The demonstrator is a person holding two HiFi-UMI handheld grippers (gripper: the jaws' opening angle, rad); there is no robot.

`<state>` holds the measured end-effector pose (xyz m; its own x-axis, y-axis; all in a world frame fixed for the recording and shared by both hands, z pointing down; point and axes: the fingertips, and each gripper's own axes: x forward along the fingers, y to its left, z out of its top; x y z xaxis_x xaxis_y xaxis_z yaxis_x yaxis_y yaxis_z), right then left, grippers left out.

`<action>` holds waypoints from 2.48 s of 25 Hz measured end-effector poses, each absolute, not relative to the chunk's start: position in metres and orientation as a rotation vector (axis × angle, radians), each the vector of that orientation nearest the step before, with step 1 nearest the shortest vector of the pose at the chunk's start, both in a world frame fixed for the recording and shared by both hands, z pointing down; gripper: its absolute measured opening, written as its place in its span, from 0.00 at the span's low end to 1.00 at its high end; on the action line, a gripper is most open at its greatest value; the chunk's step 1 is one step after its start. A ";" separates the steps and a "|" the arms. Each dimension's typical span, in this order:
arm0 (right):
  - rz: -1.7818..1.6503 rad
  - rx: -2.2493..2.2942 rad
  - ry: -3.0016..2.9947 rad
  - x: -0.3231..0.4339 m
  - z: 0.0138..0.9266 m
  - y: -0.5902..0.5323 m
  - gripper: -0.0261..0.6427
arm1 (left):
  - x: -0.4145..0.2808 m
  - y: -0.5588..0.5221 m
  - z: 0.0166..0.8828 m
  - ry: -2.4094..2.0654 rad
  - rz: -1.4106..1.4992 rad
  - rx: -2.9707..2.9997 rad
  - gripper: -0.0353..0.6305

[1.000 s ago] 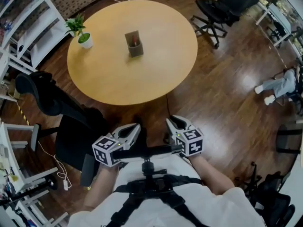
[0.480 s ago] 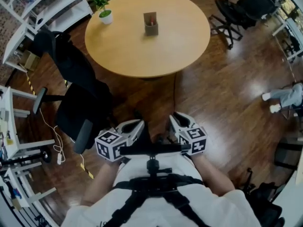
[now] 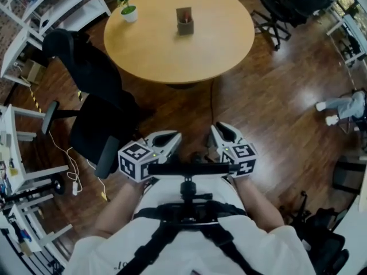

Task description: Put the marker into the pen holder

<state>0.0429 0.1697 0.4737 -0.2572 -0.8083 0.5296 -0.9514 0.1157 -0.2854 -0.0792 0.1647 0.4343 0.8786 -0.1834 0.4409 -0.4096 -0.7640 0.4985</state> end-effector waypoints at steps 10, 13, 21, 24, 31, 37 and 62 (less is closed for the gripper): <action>0.884 1.865 -2.097 0.036 0.478 0.188 0.17 | -0.094 0.175 0.445 -0.367 0.508 2.433 0.05; 0.892 1.890 -2.087 0.038 0.478 0.194 0.17 | -0.092 0.180 0.441 -0.349 0.516 2.453 0.05; 0.865 1.928 -2.113 0.041 0.466 0.202 0.10 | -0.095 0.182 0.440 -0.370 0.498 2.437 0.05; 0.874 1.932 -2.113 0.043 0.464 0.206 0.04 | -0.093 0.185 0.441 -0.367 0.494 2.433 0.05; 0.896 1.888 -2.171 0.034 0.458 0.210 0.03 | -0.089 0.194 0.442 -0.354 0.497 2.434 0.05; 0.870 1.865 -2.219 0.024 0.452 0.203 0.03 | -0.093 0.195 0.446 -0.347 0.498 2.426 0.05; 0.797 1.839 -2.220 0.024 0.431 0.200 0.03 | -0.087 0.199 0.435 -0.317 0.511 2.464 0.05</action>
<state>0.0237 0.1997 0.4314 -0.2369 -0.8677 0.4371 -0.9475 0.1069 -0.3013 -0.0867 0.1991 0.4355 0.8975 -0.1065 0.4280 -0.3359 -0.7940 0.5067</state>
